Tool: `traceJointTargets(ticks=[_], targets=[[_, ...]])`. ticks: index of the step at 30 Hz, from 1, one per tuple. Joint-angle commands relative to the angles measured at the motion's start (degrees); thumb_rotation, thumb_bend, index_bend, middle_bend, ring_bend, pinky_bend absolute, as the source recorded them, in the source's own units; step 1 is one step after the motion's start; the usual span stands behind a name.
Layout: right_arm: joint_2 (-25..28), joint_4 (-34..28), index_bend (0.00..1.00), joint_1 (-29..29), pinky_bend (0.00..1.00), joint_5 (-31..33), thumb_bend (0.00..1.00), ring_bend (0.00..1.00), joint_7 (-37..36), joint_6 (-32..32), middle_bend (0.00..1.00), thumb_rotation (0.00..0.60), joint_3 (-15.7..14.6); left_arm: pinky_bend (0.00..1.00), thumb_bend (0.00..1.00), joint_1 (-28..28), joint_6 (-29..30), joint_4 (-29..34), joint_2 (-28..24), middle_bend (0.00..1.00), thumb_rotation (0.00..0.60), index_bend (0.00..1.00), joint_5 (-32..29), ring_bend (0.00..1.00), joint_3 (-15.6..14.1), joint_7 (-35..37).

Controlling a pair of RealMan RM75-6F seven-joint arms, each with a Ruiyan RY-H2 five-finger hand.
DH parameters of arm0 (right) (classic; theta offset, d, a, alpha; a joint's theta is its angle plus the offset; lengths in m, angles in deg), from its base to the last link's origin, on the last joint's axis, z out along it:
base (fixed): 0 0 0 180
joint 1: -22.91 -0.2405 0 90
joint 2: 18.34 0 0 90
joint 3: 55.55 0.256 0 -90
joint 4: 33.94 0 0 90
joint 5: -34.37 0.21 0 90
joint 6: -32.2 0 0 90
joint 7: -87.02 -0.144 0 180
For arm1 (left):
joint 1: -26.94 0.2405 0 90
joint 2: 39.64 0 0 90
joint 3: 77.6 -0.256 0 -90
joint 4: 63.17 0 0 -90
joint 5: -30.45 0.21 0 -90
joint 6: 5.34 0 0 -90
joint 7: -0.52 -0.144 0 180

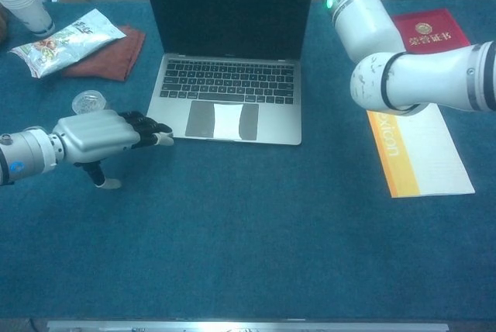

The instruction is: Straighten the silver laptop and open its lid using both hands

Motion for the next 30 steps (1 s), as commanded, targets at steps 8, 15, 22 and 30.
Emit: traceJointTargets(ticks=[8, 15, 22, 30], targets=[[10.86, -21.13, 0.0, 7.03, 0.06, -2.86, 0.46, 0.01, -1.76, -5.02, 0.1, 0.596, -3.13, 0.03, 0.23, 2.97, 6.21, 3.96, -5.19, 0.0, 0.6, 0.0, -1.58, 0.0, 0.89, -0.28], [20.64, -35.72, 0.0, 13.93, 0.06, -4.72, 0.46, 0.01, -2.89, -9.32, 0.1, 0.596, -6.68, 0.03, 0.23, 8.17, 13.91, 5.5, -10.43, 0.0, 0.6, 0.0, -2.7, 0.0, 0.62, 1.5], [29.33, -43.89, 0.0, 21.52, 0.06, -8.39, 0.46, 0.01, -6.95, -13.67, 0.1, 0.596, -11.08, 0.03, 0.23, 14.65, 22.48, 5.72, -14.6, 0.0, 0.6, 0.0, -4.4, 0.0, 0.76, 4.88], [35.88, -47.18, 0.0, 31.05, 0.06, -15.81, 0.46, 0.01, -13.24, -19.2, 0.1, 0.595, -18.2, 0.03, 0.23, 22.03, 30.95, 3.68, -16.56, 0.0, 0.6, 0.0, -6.93, 0.0, 1.2, 6.3]])
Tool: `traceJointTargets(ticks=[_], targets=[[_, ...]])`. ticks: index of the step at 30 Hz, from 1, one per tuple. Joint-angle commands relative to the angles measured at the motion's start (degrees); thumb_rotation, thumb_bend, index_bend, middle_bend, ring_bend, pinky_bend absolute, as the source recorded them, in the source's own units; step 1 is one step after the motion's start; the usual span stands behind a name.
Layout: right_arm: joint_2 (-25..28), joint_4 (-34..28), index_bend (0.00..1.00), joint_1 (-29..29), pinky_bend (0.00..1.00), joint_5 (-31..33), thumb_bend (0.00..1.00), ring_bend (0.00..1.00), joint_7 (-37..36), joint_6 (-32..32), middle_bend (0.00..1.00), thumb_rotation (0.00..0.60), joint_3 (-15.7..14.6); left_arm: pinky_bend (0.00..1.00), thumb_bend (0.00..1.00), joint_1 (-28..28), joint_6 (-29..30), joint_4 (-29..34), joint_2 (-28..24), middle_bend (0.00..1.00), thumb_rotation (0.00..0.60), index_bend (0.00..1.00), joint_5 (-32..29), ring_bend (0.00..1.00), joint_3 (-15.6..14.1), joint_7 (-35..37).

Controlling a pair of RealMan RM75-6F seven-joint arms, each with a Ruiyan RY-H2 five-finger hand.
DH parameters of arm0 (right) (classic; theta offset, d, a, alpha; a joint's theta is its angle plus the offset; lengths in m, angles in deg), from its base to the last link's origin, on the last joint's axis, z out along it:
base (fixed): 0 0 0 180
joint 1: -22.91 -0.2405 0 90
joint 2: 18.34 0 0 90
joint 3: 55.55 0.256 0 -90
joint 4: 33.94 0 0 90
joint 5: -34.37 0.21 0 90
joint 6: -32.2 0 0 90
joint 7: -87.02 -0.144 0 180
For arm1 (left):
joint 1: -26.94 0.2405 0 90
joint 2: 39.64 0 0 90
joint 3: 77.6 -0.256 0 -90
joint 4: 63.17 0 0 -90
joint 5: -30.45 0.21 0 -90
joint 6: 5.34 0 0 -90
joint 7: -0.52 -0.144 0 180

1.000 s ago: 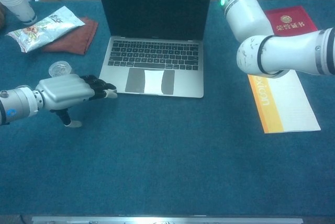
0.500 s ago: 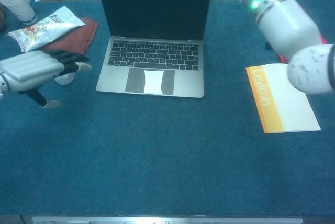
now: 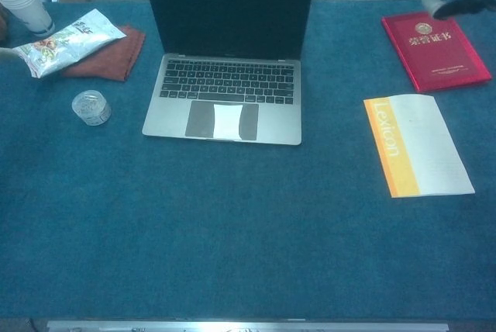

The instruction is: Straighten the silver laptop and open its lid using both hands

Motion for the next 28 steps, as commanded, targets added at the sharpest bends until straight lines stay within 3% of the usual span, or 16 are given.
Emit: traceJointTargets(ticks=[1, 13, 28], targets=[[2.36, -1.06, 0.0, 4.67, 0.06, -3.94, 0.46, 0.01, -4.15, -3.06, 0.1, 0.594, -3.67, 0.03, 0.23, 3.81, 4.3, -1.45, -0.73, 0.0, 0.6, 0.0, -1.44, 0.0, 0.33, 1.22], [2.83, 4.01, 0.0, 17.06, 0.06, -13.19, 0.46, 0.01, -14.78, -10.29, 0.1, 0.596, -11.29, 0.03, 0.23, 15.23, 17.84, -9.48, 2.39, 0.0, 0.6, 0.0, -0.35, 0.0, 1.44, 9.82], [3.46, 5.8, 0.0, 22.59, 0.06, -16.39, 0.46, 0.01, -17.62, -11.54, 0.1, 0.594, -11.34, 0.03, 0.23, 20.01, 21.89, -11.0, 2.82, 0.0, 0.6, 0.0, 2.55, 0.0, 2.77, 12.01]])
